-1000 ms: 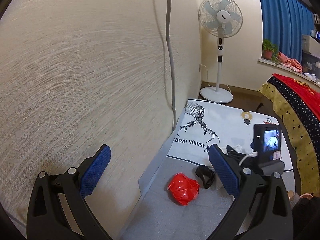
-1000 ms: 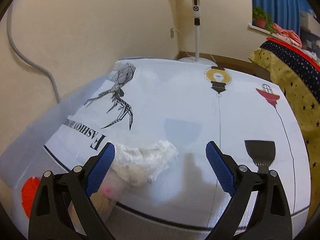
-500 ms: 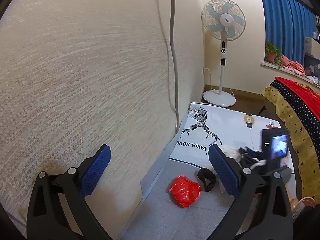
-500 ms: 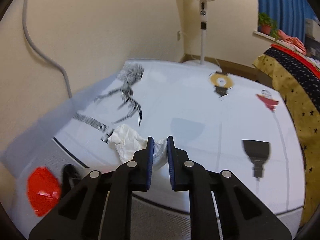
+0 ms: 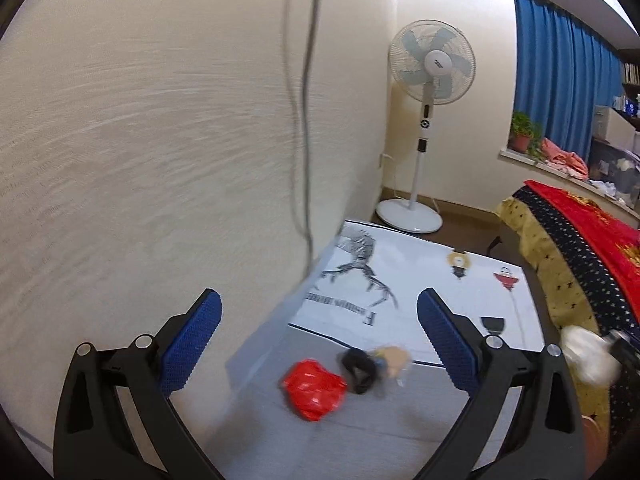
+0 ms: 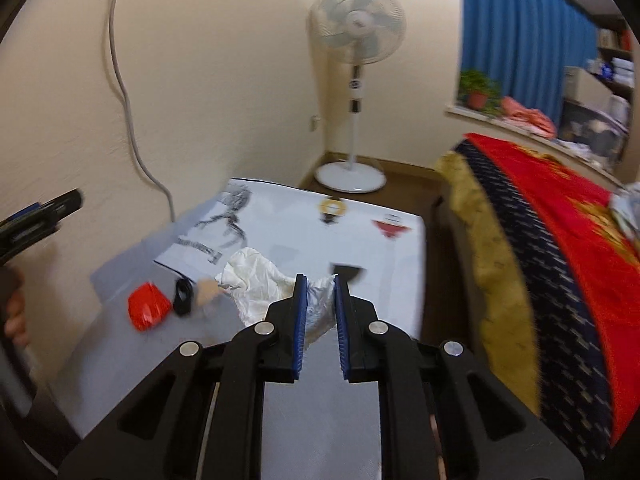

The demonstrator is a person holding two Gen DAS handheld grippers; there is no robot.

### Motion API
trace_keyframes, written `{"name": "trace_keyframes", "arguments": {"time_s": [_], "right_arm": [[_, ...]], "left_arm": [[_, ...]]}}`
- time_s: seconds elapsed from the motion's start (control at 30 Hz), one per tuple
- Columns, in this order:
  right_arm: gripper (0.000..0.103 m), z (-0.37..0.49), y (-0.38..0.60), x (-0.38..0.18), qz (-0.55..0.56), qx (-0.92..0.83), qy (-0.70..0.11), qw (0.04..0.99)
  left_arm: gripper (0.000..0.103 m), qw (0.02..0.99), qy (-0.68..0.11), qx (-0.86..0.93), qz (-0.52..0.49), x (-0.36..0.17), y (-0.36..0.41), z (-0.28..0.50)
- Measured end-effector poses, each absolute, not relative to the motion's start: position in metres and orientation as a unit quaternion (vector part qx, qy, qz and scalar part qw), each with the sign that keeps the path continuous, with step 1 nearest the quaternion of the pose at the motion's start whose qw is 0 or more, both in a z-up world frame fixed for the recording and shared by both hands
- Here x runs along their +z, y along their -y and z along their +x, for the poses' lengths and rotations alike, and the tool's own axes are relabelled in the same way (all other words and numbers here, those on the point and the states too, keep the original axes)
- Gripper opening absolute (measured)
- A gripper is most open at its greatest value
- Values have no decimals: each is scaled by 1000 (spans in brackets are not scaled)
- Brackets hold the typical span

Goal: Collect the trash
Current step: 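Grasp the white crumpled plastic with the right tool, then grasp the red plastic bag with the left tool while the right tool holds the white plastic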

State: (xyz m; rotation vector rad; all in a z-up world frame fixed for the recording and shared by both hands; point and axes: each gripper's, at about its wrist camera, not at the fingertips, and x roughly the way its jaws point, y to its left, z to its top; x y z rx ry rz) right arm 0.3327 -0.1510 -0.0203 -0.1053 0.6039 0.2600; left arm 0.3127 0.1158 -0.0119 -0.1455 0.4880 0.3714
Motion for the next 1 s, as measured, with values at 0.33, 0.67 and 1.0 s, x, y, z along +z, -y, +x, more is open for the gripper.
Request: {"name": "trace_keyframes", "arguments": {"time_s": [0.33, 0.67, 1.0], "right_arm": [[14, 265, 248, -31, 32, 56, -300, 952], [14, 279, 276, -50, 24, 34, -329, 943], [15, 290, 263, -57, 13, 49, -344, 938]], "left_arm": [[95, 949, -260, 158, -79, -20, -83, 320], [95, 949, -226, 212, -61, -102, -108, 332], [95, 919, -314, 223, -82, -180, -147, 363]]}}
